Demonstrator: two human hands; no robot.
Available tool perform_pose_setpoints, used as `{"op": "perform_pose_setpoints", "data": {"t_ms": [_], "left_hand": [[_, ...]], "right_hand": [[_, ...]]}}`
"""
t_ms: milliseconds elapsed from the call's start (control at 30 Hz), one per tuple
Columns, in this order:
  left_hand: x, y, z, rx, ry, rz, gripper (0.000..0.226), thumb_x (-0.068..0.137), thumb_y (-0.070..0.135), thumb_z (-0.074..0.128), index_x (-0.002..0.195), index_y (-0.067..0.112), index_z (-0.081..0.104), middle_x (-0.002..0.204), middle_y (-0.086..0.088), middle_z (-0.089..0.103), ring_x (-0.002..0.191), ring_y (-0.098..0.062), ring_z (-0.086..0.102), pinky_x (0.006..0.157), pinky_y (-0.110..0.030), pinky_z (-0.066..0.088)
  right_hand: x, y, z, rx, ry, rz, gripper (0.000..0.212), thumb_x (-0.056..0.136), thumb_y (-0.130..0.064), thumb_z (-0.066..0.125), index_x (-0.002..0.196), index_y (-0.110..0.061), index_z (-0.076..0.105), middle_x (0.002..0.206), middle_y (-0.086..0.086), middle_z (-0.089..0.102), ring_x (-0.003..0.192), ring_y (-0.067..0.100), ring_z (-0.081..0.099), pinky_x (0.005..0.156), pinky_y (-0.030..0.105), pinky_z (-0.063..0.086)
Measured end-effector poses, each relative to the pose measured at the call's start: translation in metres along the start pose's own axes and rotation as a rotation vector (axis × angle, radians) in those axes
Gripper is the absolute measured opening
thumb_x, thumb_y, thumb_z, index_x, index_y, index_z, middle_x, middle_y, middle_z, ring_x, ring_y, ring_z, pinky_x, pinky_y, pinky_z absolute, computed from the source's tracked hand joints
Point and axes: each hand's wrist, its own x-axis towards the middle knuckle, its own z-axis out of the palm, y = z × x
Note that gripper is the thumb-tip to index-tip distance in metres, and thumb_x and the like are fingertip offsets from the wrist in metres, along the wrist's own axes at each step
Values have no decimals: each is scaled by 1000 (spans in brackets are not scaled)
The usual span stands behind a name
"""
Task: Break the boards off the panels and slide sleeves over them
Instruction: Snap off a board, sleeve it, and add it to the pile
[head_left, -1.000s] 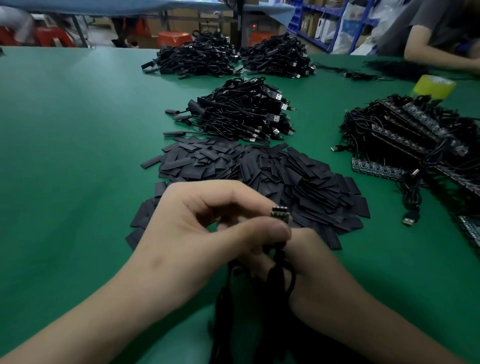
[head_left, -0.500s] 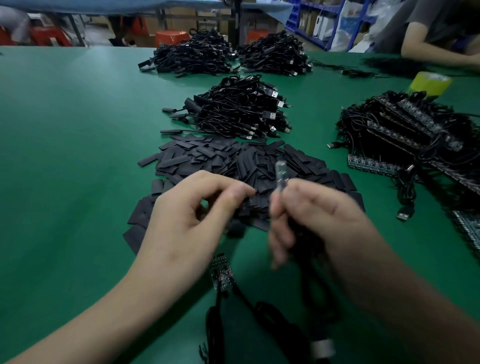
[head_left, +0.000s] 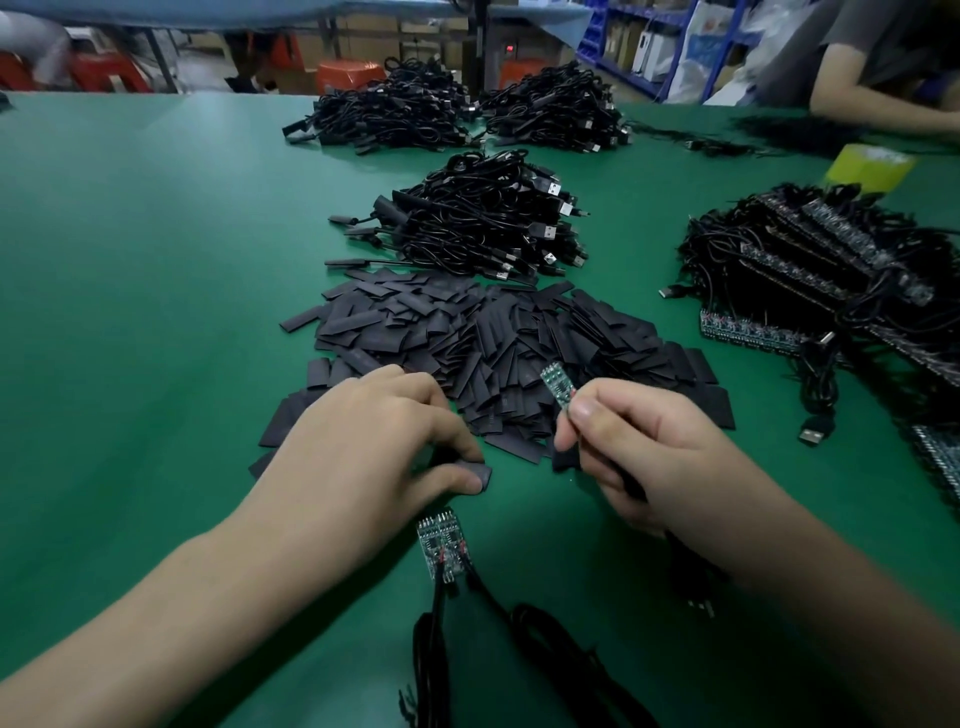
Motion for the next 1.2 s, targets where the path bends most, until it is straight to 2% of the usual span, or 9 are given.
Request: {"op": "perform_pose_setpoints", "data": {"t_ms": [167,267,367,533,600,700,867,1033,1200], "left_hand": [[1,1,1,-236,51,-39,15,73,47,81,77,36,72,79,20,68,81,0,64,76,-21,49],[-1,10,1,-569,70,-66,15,67,44,83,76,35,75,69,15,71,64,-1,64,65,-11,48],[-4,16,7,-686,129,-27,17,67,46,79,80,35,77,68,12,69,62,1,60,64,-9,47],[-10,22,12,-402,287,129,30,74,46,84,98,31,78,80,14,70,77,-2,66,73,-16,50],[-12,22,16,-355,340,153,29,76,42,81,100,26,79,84,14,71,79,0,66,73,-20,52],[-11,17,19,-373,425,101,25,77,37,85,96,22,81,85,15,72,79,0,67,74,-20,52],[-10,7,20,-505,452,-21,20,73,34,82,93,30,81,83,19,73,79,-5,69,72,-19,51],[-10,1,25,-521,442,-23,18,74,39,85,91,34,79,84,19,74,79,-8,69,70,-26,52],[-9,0,27,-530,436,6,15,74,37,80,89,34,79,84,19,74,80,-6,70,71,-19,50]], "right_hand": [[-3,4,7,-204,19,-50,28,104,-41,51,90,-24,69,55,-11,43,47,3,37,49,21,33],[-4,4,12,-267,40,-106,32,101,-43,60,89,-13,66,60,-10,45,53,0,38,53,21,32],[-5,6,14,-158,25,-79,34,100,-37,63,90,-4,64,59,-11,38,49,1,35,47,13,28],[-6,4,15,-52,75,-87,21,100,-26,62,82,-23,70,47,-19,47,41,-2,44,42,7,32],[-6,3,14,-53,87,-97,21,101,-30,62,84,-21,70,47,-18,44,41,0,42,42,9,32],[-4,5,7,-151,122,-112,35,99,-51,50,88,-22,68,53,-11,41,47,3,35,48,20,30],[-2,4,-9,-291,29,-122,41,99,-52,39,82,-20,58,59,-6,43,53,8,39,53,28,34],[-2,6,-7,-328,-80,-143,43,98,-55,39,76,-20,52,56,-9,43,52,7,39,52,27,34],[1,10,-7,-270,-101,-123,41,97,-53,43,72,-22,53,55,-9,43,48,5,39,50,16,32]]}}
